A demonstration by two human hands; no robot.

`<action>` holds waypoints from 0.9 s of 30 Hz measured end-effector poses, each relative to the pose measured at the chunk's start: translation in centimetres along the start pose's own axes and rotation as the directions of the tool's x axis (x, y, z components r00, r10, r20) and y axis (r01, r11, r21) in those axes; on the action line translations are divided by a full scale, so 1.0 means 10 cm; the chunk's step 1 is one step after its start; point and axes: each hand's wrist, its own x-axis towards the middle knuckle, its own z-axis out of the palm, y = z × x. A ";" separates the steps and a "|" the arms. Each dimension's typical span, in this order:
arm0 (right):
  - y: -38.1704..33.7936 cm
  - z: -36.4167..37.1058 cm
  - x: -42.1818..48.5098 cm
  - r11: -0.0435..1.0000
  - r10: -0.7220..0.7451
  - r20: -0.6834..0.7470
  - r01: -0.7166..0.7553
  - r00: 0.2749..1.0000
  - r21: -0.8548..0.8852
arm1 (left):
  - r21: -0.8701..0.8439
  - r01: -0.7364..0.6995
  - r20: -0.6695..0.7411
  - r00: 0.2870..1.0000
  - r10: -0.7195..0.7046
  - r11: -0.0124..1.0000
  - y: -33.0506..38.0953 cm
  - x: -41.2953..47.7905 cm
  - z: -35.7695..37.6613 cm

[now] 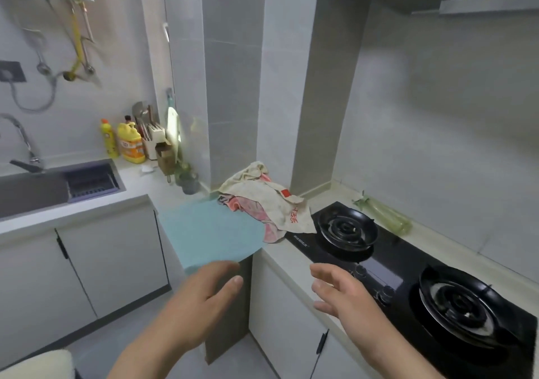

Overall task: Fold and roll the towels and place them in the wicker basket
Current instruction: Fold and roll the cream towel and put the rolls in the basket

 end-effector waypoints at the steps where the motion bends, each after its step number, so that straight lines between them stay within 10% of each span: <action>1: 0.01 0.04 0.17 1.000 -0.002 -0.008 0.002 1.000 0.009 | 0.003 0.005 0.011 1.000 -0.005 1.000 -0.04 0.14 -0.03; 27: 0.01 1.06 3.41 0.971 0.211 -0.196 -0.182 0.958 0.154 | -0.172 0.047 0.151 0.988 -0.021 0.984 -1.51 3.66 -0.80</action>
